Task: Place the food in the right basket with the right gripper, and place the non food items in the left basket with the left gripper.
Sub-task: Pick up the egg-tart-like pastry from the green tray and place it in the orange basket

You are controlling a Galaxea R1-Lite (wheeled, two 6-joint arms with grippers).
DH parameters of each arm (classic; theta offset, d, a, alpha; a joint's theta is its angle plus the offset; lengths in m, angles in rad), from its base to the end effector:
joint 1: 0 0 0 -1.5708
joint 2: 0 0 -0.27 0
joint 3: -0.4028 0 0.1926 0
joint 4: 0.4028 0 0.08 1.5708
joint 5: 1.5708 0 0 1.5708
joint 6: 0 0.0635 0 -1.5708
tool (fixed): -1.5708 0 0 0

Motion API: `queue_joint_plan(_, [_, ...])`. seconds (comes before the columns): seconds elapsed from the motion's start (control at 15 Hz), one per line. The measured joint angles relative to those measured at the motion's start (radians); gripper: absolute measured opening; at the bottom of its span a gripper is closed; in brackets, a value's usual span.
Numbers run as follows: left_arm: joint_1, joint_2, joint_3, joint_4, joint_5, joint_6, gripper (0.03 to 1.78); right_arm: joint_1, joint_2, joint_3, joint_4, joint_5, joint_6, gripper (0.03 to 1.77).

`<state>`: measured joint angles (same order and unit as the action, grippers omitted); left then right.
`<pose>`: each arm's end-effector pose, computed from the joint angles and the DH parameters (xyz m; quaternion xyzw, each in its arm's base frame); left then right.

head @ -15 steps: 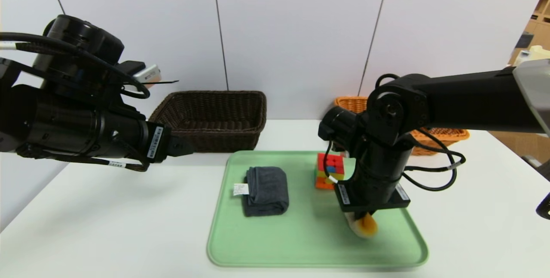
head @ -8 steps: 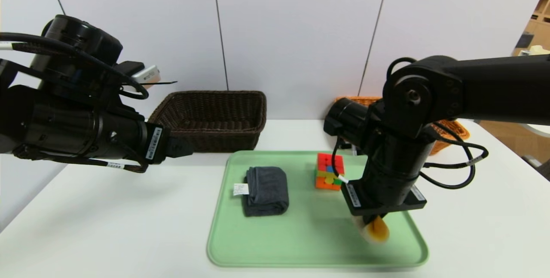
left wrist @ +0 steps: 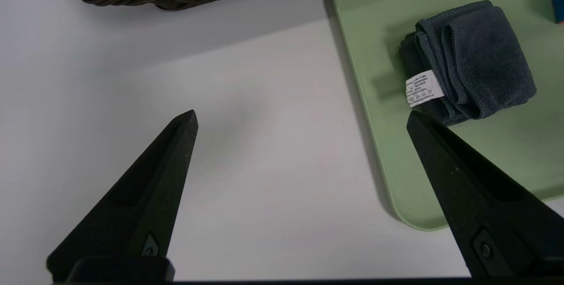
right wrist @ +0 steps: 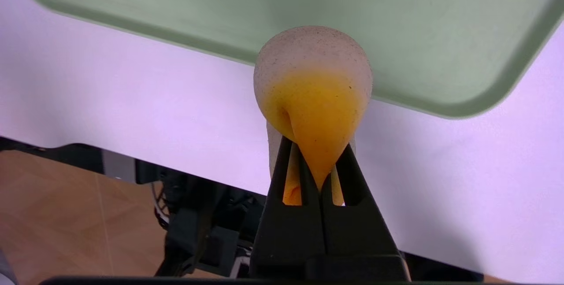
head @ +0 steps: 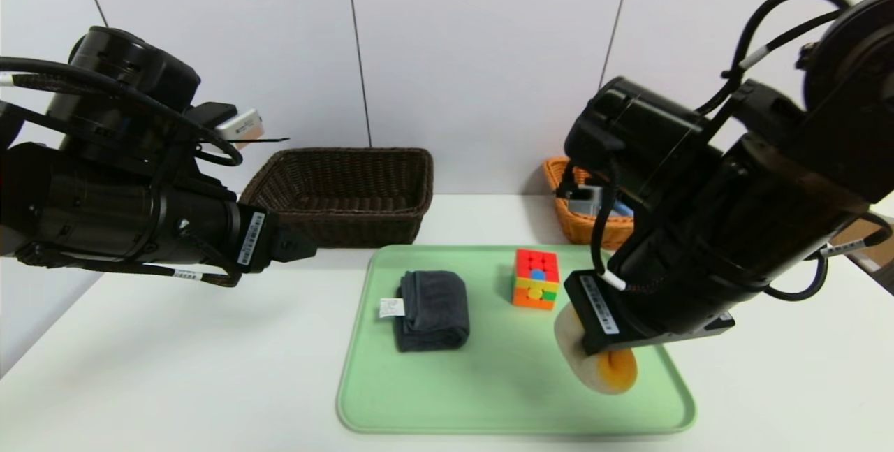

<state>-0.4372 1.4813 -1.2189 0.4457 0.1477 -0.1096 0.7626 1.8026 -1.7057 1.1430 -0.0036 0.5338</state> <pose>0.2531 -0.1080 0.2030 0.0490 0.3389 -0.1169 0.9322 0.2115 0.2018 0.1851 -0.0101 0.5993 0.1487 0.7865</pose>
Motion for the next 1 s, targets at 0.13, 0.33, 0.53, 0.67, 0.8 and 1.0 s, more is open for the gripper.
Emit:
queue_joint_plan(0.13, [-0.005,0.000,0.001,0.000,0.000,0.001,1.69,-0.025,-0.042,-0.001,-0.096,-0.038,0.000,0.05])
queue_joint_plan(0.33, [-0.007,0.003,-0.001,0.000,0.000,0.001,1.69,-0.111,-0.069,-0.001,-0.238,-0.185,-0.028,0.05])
queue_joint_plan(0.53, [-0.008,0.012,-0.001,-0.001,0.000,0.003,1.69,-0.209,-0.077,-0.001,-0.344,-0.236,-0.109,0.05])
queue_joint_plan(0.67, [-0.008,0.020,-0.005,-0.005,0.000,0.003,1.69,-0.267,-0.075,-0.001,-0.398,-0.258,-0.154,0.05])
queue_joint_plan(0.8, [-0.009,0.028,-0.006,-0.008,0.000,0.003,1.69,-0.317,-0.070,-0.001,-0.449,-0.261,-0.189,0.05])
queue_joint_plan(1.0, [-0.009,0.038,-0.007,-0.008,-0.001,0.001,1.69,-0.398,-0.051,-0.001,-0.537,-0.262,-0.254,0.05])
